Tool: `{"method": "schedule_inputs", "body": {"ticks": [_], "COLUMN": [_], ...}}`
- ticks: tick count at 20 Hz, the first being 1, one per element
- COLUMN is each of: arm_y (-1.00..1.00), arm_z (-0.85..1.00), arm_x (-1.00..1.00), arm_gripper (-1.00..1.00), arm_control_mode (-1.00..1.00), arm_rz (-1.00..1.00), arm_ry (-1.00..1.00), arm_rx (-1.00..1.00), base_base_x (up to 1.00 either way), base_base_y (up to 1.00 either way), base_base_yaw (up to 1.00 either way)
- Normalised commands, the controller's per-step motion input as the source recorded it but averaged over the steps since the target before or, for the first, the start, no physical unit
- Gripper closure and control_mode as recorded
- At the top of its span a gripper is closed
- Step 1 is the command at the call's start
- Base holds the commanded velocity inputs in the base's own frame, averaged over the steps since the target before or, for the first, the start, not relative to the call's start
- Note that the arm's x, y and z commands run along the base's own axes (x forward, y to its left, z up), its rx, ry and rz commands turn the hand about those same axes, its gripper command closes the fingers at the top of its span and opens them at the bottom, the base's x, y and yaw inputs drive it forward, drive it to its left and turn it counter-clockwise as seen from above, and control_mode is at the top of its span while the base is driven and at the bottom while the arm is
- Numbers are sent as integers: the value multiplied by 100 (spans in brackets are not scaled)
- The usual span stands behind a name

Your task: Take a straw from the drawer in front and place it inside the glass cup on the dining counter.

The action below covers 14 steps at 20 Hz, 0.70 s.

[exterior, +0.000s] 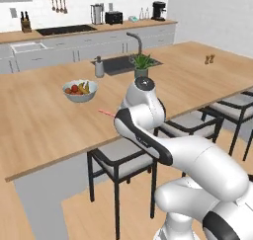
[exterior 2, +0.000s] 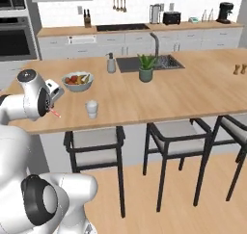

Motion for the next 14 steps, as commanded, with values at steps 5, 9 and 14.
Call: {"method": "schedule_inputs", "body": {"ticks": [5, 9, 14], "arm_y": [0, 0, 0], "arm_z": [0, 0, 0], "arm_x": [0, 0, 0], "arm_gripper": [100, 100, 100], "arm_control_mode": [100, 100, 100], "arm_rz": [0, 0, 0], "arm_ry": [0, 0, 0], "arm_rx": [0, 0, 0], "base_base_x": [42, 42, 37], "base_base_y": [-44, -54, -57], "base_base_yaw": [37, 36, 34]}}
